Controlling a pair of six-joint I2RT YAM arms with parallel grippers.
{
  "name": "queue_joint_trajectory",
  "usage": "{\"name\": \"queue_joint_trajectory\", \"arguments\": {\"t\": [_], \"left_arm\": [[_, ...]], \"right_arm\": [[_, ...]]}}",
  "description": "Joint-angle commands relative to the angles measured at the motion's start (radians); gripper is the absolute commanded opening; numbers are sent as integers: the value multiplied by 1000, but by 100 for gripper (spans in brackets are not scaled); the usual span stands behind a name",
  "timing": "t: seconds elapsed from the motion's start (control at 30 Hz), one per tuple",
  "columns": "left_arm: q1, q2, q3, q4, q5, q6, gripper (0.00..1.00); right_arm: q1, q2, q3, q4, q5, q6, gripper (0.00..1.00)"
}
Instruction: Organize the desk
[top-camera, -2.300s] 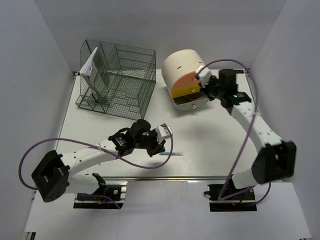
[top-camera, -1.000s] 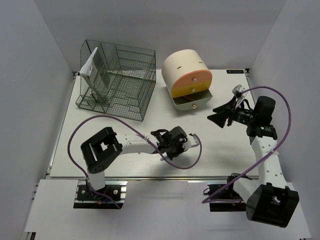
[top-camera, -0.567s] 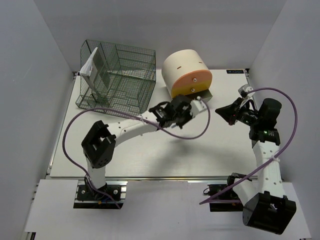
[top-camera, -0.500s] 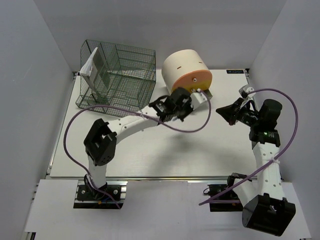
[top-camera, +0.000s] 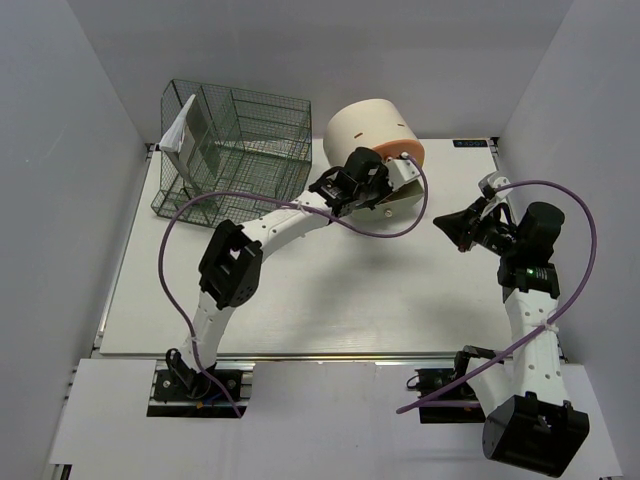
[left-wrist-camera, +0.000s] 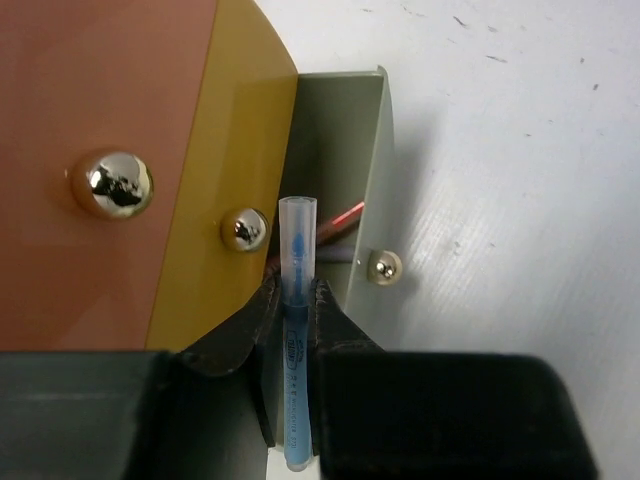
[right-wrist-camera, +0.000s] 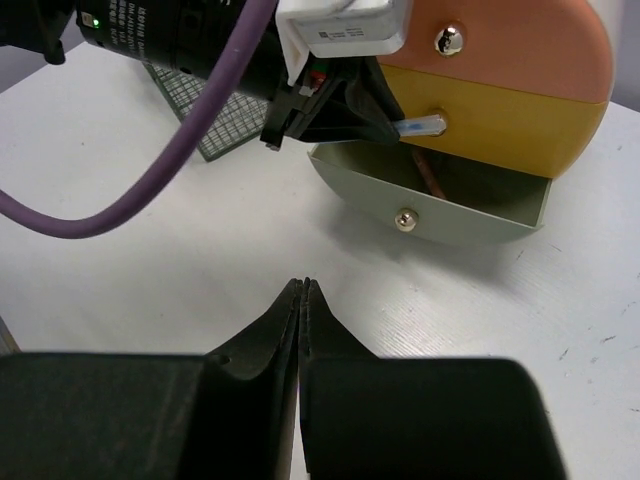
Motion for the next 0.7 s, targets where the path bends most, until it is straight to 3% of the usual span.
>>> {"name": "queue_joint_trajectory", "arguments": {"t": [0.0,0.3,0.33,0.5,0.67], "left_arm": [[7,-3,57,80,34,57,0],[26,58,60,134,-33,93,3],[26,60,59,143,-35,92,6],[26,35,-8,188,-52,86,49],[26,-11,-27,189,-53,69,53]], "right_arm": [[-4,-4,-12,45,-22,10,0],[-2,-9,-31,62,-73,1,0],[-4,-9,-29,62,-76,-1,0],[-1,-7,-32,60,-90,-13,0],[-4,-2,-40,65,-106,-21,0]]}}
